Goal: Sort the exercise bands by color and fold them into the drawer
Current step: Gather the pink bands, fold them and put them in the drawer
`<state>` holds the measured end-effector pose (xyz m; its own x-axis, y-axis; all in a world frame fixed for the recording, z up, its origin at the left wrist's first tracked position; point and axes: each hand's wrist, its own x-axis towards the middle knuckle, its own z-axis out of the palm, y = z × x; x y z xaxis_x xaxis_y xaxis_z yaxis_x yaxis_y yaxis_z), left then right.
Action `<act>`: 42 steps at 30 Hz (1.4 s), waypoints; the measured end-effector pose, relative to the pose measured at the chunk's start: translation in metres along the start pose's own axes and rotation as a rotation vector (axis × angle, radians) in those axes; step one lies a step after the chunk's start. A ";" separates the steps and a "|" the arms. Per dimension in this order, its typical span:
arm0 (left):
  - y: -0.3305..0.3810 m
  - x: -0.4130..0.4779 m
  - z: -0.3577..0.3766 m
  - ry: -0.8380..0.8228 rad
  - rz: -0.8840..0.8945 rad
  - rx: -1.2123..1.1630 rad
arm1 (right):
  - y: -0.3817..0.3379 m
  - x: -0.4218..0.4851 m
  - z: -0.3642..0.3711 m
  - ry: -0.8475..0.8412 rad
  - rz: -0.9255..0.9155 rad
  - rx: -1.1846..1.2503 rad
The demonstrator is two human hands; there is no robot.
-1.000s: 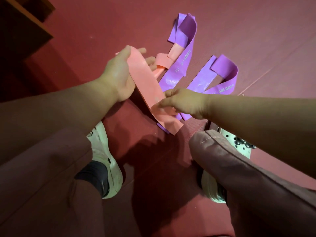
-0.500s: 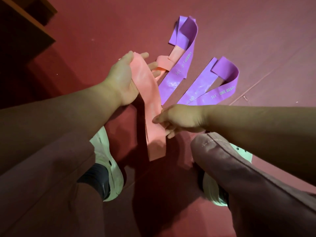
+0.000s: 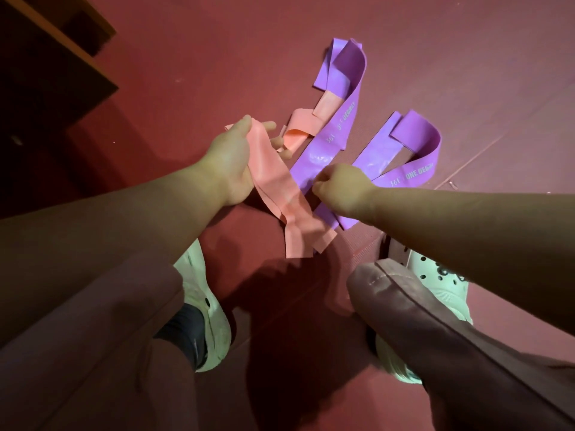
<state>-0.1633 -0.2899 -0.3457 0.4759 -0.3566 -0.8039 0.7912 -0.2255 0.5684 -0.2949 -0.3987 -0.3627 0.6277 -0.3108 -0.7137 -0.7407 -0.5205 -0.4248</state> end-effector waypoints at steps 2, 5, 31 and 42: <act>-0.002 -0.001 0.001 -0.001 -0.026 -0.010 | -0.003 0.005 -0.003 0.096 -0.081 -0.062; -0.004 -0.001 0.001 -0.007 -0.039 0.019 | -0.006 0.019 -0.004 0.186 -0.182 -0.099; -0.014 0.005 -0.002 -0.009 -0.096 0.118 | -0.008 0.044 -0.029 0.177 -0.458 -0.689; -0.017 0.009 0.000 -0.036 -0.115 0.142 | -0.017 0.055 -0.032 0.133 -0.346 -0.949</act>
<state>-0.1718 -0.2891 -0.3628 0.3691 -0.3526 -0.8599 0.7763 -0.3917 0.4938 -0.2404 -0.4324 -0.3770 0.8360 -0.0791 -0.5430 -0.0541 -0.9966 0.0619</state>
